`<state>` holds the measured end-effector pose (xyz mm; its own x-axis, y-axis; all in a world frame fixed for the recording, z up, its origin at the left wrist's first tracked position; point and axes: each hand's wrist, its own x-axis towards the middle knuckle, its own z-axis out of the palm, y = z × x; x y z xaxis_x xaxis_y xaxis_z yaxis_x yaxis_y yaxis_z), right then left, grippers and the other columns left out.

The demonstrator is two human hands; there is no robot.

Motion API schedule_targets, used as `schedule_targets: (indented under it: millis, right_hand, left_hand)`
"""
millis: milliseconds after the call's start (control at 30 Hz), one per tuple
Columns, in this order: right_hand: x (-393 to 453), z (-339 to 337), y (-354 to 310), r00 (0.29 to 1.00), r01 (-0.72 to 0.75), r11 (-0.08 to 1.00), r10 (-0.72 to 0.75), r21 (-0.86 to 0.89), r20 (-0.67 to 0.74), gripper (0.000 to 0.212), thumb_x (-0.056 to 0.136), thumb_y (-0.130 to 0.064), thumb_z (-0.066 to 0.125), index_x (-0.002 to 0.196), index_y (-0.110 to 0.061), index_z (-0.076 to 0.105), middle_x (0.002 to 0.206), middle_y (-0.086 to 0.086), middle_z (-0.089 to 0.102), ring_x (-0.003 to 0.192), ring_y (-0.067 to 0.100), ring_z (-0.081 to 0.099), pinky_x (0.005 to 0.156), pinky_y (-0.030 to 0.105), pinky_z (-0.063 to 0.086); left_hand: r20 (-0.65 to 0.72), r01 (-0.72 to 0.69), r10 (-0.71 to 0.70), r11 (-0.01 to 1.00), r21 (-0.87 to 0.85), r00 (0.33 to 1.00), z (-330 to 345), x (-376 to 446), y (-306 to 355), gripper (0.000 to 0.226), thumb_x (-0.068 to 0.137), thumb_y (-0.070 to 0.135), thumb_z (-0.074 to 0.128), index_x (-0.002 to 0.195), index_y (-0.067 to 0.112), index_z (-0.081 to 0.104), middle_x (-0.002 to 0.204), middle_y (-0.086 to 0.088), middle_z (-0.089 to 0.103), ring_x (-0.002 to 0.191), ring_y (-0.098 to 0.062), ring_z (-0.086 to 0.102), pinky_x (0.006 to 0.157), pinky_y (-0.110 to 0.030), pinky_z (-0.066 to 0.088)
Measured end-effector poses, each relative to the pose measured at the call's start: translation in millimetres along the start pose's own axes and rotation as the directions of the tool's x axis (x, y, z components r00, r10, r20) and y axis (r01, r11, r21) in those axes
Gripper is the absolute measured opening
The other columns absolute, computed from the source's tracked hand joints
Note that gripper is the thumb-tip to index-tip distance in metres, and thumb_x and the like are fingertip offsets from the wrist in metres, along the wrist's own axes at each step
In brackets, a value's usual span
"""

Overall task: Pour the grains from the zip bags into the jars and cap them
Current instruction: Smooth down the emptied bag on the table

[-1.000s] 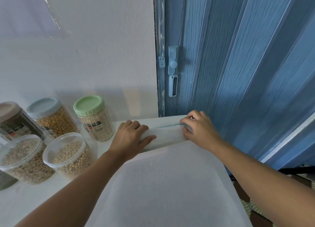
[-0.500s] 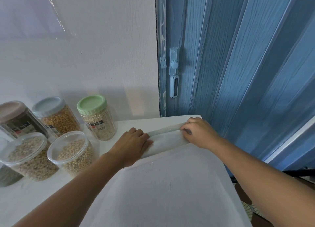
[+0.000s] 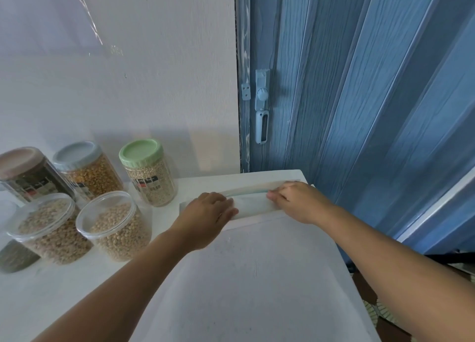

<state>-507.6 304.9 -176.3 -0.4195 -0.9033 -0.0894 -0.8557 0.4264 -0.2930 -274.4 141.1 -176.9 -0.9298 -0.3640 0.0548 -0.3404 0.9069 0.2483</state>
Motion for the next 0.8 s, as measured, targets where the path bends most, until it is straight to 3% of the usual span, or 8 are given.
schedule_targets:
  millis: [67, 133, 267, 400, 500, 633, 800]
  right_hand:
    - [-2, -2, -3, 0.997, -0.052, 0.998, 0.054, -0.048, 0.049, 0.056, 0.108, -0.06, 0.024, 0.107, -0.03, 0.07, 0.111, -0.003, 0.06, 0.114, 0.022, 0.054, 0.094, 0.043, 0.049]
    - [-4, 0, -5, 0.994, -0.074, 0.994, 0.08, -0.079, 0.078, 0.058, 0.107, -0.06, 0.018, 0.12, -0.032, 0.068, 0.117, -0.002, 0.06, 0.121, 0.024, 0.054, 0.097, 0.046, 0.049]
    - [-7, 6, -6, 0.992, -0.087, 0.993, 0.094, -0.074, 0.088, 0.06, 0.108, -0.058, 0.013, 0.151, -0.036, 0.05, 0.151, -0.006, 0.052, 0.142, 0.023, 0.043, 0.113, 0.043, 0.038]
    - [-16, 4, -15, 0.991, -0.042, 0.997, 0.05, -0.065, 0.122, 0.062, 0.11, -0.055, 0.011, 0.164, -0.03, 0.027, 0.168, -0.004, 0.031, 0.155, 0.018, 0.024, 0.125, 0.038, 0.012]
    - [-25, 6, -15, 0.991, -0.058, 0.995, 0.067, -0.087, 0.113, 0.072, 0.104, -0.066, 0.01, 0.165, -0.029, 0.017, 0.17, 0.002, 0.026, 0.158, 0.021, 0.017, 0.126, 0.041, 0.008]
    - [-23, 14, -11, 0.988, -0.017, 0.99, 0.038, -0.142, 0.147, 0.092, 0.091, -0.082, 0.001, 0.163, -0.028, 0.02, 0.174, -0.004, 0.013, 0.161, 0.018, 0.003, 0.129, 0.045, 0.002]
    - [-17, 14, -15, 0.985, -0.023, 0.984, 0.052, -0.178, 0.162, 0.102, 0.085, -0.089, -0.001, 0.165, -0.027, 0.014, 0.174, -0.005, 0.008, 0.161, 0.019, 0.0, 0.13, 0.048, 0.0]
  left_hand:
    - [0.153, 0.056, -0.049, 0.998, -0.039, 0.987, 1, -6, -4, 0.087, 0.095, 0.076, 0.013, 0.161, 0.025, 0.038, 0.166, 0.005, 0.036, 0.152, -0.014, 0.029, 0.125, -0.031, 0.019]
    - [0.295, 0.063, -0.051, 0.997, -0.034, 0.954, 4, -10, -11, 0.104, 0.084, 0.088, 0.0, 0.167, 0.025, 0.012, 0.174, 0.008, 0.008, 0.159, -0.005, 0.003, 0.127, -0.026, -0.001]
    - [0.407, 0.077, -0.071, 0.997, 0.002, 0.911, -2, 0, -15, 0.107, 0.078, 0.087, -0.007, 0.166, 0.026, -0.002, 0.174, 0.008, -0.007, 0.157, -0.003, -0.01, 0.125, -0.028, -0.007]
    - [0.215, -0.018, -0.021, 0.984, 0.18, 0.976, 1, -4, -15, 0.101, 0.087, 0.087, -0.006, 0.167, 0.025, 0.001, 0.173, 0.005, -0.005, 0.16, -0.013, -0.01, 0.128, -0.036, -0.007]
    - [0.075, 0.03, -0.056, 0.949, 0.315, 0.996, 8, -17, -15, 0.1, 0.088, 0.083, -0.009, 0.167, 0.021, -0.002, 0.173, -0.001, -0.009, 0.16, -0.02, -0.014, 0.13, -0.04, -0.007]
    - [0.107, 0.073, -0.109, 0.952, 0.297, 0.988, 14, -30, -23, 0.104, 0.084, 0.087, -0.01, 0.165, 0.022, -0.011, 0.172, 0.0, -0.014, 0.159, -0.019, -0.015, 0.13, -0.039, -0.006]
    - [0.171, 0.094, -0.133, 0.971, 0.221, 0.976, 11, -16, -31, 0.097, 0.088, 0.084, -0.006, 0.166, 0.027, -0.003, 0.173, 0.004, -0.008, 0.159, -0.012, -0.01, 0.13, -0.036, -0.004]
